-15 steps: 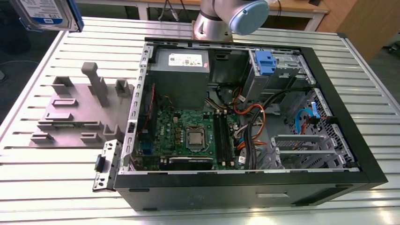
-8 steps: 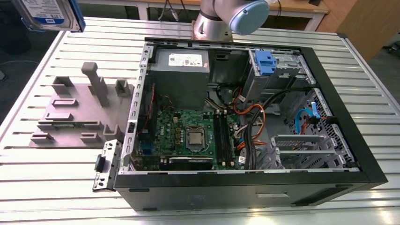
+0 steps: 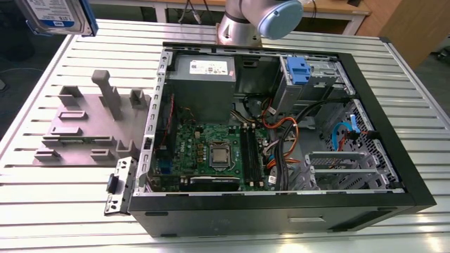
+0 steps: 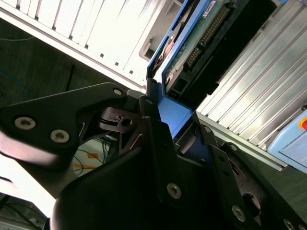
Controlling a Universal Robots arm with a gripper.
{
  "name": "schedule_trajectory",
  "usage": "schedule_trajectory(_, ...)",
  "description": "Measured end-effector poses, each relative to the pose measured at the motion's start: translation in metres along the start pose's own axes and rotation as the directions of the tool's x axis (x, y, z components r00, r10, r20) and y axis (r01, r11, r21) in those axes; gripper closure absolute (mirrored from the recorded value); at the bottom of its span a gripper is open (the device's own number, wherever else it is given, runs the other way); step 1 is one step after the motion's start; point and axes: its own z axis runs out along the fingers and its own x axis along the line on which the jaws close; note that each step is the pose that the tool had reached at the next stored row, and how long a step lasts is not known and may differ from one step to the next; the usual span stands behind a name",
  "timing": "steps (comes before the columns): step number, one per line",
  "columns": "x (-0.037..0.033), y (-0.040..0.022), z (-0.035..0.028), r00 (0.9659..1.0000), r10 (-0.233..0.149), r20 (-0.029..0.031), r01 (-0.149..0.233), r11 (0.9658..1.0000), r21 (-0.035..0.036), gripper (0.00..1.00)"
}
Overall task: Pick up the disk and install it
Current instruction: 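Pick up the disk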
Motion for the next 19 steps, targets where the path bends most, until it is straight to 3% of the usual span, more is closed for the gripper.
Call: schedule_trajectory(19, 0.0001, -0.0123, -0.0003, 1.0000, 0.000, 0.0000, 0.000, 1.0000, -0.0001, 0.63)
